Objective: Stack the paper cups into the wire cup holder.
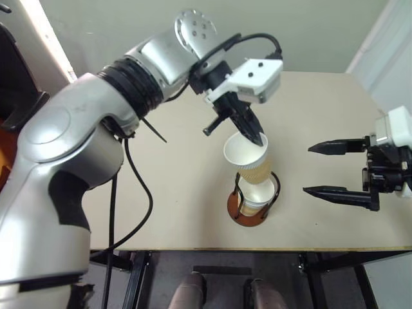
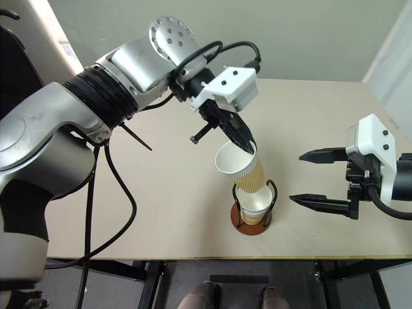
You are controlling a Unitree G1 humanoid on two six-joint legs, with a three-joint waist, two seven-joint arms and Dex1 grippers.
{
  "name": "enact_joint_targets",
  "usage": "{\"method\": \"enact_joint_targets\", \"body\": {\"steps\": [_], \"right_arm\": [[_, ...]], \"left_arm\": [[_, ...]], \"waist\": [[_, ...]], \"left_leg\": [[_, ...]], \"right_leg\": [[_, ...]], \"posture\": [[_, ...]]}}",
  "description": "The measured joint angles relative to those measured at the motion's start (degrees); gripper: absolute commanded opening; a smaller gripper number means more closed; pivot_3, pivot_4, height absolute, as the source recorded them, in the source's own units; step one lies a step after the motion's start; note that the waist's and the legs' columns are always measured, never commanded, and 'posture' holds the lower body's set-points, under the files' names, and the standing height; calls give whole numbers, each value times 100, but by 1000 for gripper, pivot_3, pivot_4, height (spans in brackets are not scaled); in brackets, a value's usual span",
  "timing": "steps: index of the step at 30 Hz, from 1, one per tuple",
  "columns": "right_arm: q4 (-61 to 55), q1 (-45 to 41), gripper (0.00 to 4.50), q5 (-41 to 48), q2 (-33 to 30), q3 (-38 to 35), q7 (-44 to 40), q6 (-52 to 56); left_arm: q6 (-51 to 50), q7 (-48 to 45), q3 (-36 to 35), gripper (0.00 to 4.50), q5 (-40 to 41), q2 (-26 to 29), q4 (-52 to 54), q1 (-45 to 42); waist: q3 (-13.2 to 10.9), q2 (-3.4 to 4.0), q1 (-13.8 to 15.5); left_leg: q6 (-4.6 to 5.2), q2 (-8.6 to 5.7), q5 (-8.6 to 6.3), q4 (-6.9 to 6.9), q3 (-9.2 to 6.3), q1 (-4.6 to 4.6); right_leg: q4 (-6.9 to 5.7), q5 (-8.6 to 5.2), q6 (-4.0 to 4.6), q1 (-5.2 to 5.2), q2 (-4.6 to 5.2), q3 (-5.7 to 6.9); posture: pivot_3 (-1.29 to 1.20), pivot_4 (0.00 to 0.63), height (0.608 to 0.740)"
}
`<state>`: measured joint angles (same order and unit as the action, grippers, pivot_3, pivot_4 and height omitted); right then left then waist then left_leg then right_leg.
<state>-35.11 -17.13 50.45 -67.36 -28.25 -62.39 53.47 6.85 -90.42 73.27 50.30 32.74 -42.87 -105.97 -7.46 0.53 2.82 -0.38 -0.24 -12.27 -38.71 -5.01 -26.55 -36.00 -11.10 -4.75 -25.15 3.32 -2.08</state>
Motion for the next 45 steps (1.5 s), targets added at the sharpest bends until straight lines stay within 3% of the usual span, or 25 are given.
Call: {"method": "enact_joint_targets", "body": {"steps": [9, 17, 29, 32, 36, 41, 45], "right_arm": [[-335, 772, 4500, 218, -102, -1105, 81, 464], [-750, 1109, 4500, 629, -84, -1628, 433, 758], [-897, 1454, 4500, 912, -99, -2276, 589, 998], [-941, 1465, 4500, 973, -104, -2288, 681, 1035], [-983, 1465, 4500, 1075, -105, -2287, 798, 1040], [-978, 1460, 4500, 1106, -107, -2192, 834, 924], [-703, 1383, 4500, 966, -230, -1676, 724, 556]], "left_arm": [[225, -1, 28, 16, -22, -341, -10, 156], [685, -3, 56, 16, -480, -780, -515, 237], [1093, -4, 103, 16, -776, -971, -765, 357], [1080, -4, 102, 657, -857, -1088, -859, 398], [1095, -5, 97, 1981, -972, -1133, -908, 398], [1141, -6, -260, 1981, -1209, -1267, -1170, 440], [972, -9, -607, 1981, -1345, -1113, -1187, 629]], "waist": [[1, 1, 56], [1, 1, 56], [1, 2, 55], [1, 2, 56], [1, 2, 56], [1, 2, 56], [7, 12, 49]], "left_leg": [[21, -1, -18, -37, 4, 8], [46, -1, -35, -38, 42, 48], [79, -17, -93, -66, 80, 51], [79, -17, -101, -75, 83, 49], [82, -17, -108, -84, 84, 49], [91, -17, -117, -104, 85, 50], [92, -15, -121, -115, 87, 55]], "right_leg": [[0, 4, -7, 26, 5, -7], [2, 1, -23, 53, 3, -48], [3, -30, -79, 56, 0, -120], [4, -32, -82, 56, 0, -121], [4, -34, -84, 59, 0, -122], [1, -35, -86, 66, 0, -122], [-1, -35, -87, 68, -2, -123]], "posture": [[0, 150, 740], [0, 150, 740], [0, 150, 740], [0, 150, 740], [0, 150, 740], [0, 150, 740], [0, 150, 740]]}}
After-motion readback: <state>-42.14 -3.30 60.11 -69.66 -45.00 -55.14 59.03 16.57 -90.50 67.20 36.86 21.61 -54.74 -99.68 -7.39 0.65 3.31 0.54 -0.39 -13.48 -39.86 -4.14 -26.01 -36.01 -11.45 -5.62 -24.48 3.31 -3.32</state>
